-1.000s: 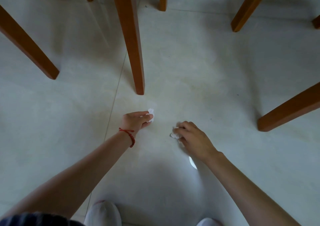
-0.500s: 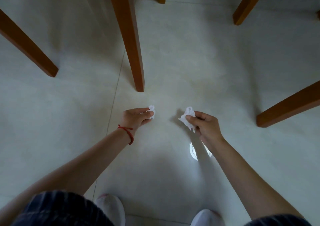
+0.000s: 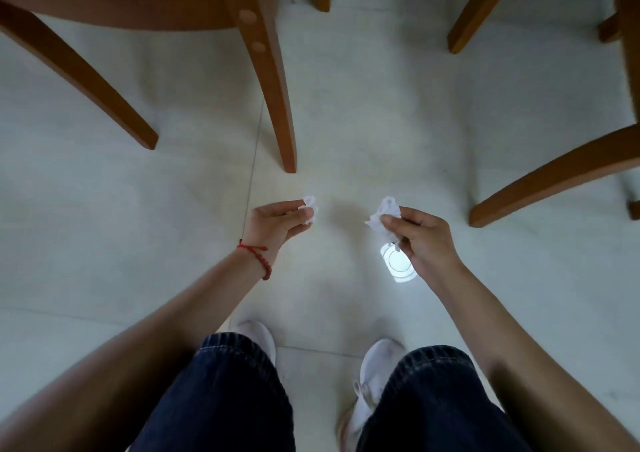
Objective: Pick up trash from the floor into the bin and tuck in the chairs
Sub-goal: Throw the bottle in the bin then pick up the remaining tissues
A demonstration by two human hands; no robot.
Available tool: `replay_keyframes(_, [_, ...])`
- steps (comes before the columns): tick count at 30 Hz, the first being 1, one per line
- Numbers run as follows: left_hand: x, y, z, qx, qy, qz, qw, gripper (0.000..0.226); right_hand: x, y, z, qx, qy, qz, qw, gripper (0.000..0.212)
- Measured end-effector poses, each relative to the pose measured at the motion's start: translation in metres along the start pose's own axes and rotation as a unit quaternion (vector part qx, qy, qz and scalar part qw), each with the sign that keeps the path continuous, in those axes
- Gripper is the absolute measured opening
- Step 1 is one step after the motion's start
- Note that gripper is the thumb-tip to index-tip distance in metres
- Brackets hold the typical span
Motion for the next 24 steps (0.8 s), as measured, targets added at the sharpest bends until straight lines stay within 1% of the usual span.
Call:
replay_keyframes(4, [0.035,0.042,-0.002,-0.009,0.008,0.01,1.0,0.022,0.051,-0.022,-0.007,-0.01,0.003,-0.004,1.0,0.015])
replay_keyframes(7, [0.062,0.078,-0.004,-0.016,0.017,0.018,1.0,0.021,0.091,-0.039,-0.014,-0.017,0.007,-0.006,1.0,0.014])
replay_keyframes(13, [0.125,0.162,-0.008,-0.023,0.034,0.014,0.999,0.012,0.178,-0.082,-0.023,-0.028,0.019,-0.017,0.999,0.017])
replay_keyframes(16, [0.157,0.201,-0.012,-0.022,0.052,0.018,0.998,0.013,0.224,-0.101,-0.025,-0.035,0.024,-0.024,0.999,0.016])
replay_keyframes(20, [0.203,0.249,-0.022,-0.014,0.054,0.009,0.998,0.021,0.286,-0.127,-0.027,-0.039,0.023,-0.029,0.999,0.014])
replay_keyframes(24, [0.249,0.287,-0.032,0.005,0.078,0.004,0.997,0.016,0.338,-0.149,-0.027,-0.032,0.03,-0.033,0.998,0.018])
Point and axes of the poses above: each hand's wrist, its own x-axis away from the middle knuckle, its own z-axis out of the back of the hand, y = z × x, the point moved 3 cm from there along -x, towards the middle knuckle, and after that the axes turned 15 degrees about -z, right-handed, at the moved point
